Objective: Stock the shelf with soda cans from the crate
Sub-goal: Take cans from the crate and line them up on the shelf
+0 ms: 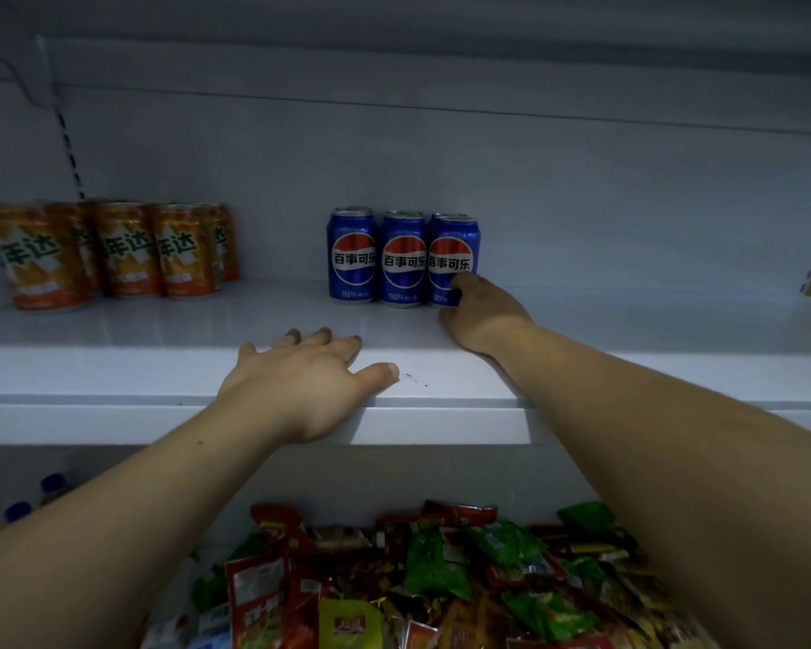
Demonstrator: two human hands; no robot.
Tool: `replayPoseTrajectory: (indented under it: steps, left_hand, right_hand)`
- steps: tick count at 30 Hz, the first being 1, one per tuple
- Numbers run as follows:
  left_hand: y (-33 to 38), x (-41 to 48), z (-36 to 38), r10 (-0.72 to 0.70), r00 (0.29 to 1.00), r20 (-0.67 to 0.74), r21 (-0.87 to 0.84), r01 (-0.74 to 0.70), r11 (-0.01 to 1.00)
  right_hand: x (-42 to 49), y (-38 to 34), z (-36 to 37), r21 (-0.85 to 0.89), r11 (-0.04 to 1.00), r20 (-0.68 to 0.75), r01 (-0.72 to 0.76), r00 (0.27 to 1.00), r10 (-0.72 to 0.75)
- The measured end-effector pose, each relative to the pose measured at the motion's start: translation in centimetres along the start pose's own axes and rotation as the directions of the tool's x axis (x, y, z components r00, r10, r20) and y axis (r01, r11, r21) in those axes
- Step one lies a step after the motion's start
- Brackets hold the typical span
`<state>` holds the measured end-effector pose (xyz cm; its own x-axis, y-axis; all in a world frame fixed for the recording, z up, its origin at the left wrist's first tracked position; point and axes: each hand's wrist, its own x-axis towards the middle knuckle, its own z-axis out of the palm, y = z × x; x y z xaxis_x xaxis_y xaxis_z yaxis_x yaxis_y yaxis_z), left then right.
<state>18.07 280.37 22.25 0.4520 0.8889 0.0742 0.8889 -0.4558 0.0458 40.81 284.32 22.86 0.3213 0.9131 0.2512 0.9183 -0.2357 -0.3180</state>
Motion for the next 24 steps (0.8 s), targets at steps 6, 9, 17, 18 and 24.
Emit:
replayPoseTrajectory:
  steps: [6, 9, 17, 18, 24]
  left_hand:
    - [-0.1, 0.0, 0.0, 0.008, 1.0, 0.007, -0.007, -0.007, 1.0]
    - [-0.1, -0.1, 0.0, 0.017, 1.0, 0.021, -0.023, -0.017, 1.0]
    - [-0.2, -1.6, -1.6, 0.084, 0.996, 0.031, -0.143, -0.079, 0.987]
    - [0.0, -2.1, -1.8, 0.1, 0.994, 0.04, -0.181, -0.092, 0.979]
    - [9.4, -9.0, -3.2, 0.396, 0.917, 0.051, -0.371, -0.35, 0.86]
  right_hand:
    - [-0.2, -0.4, -0.2, -0.04, 0.998, 0.068, -0.054, 0.996, 0.057]
    - [-0.3, -0.7, -0.4, -0.077, 0.993, 0.114, -0.085, 0.989, 0.094]
    - [-8.9, 1.2, -6.3, -0.102, 0.989, 0.106, -0.106, 0.988, 0.116]
    - [-10.7, 1.9, -7.5, -0.109, 0.986, 0.096, -0.128, 0.986, 0.139]
    - [-23.6, 6.8, -14.2, -0.147, 0.948, 0.026, -0.281, 0.957, 0.288]
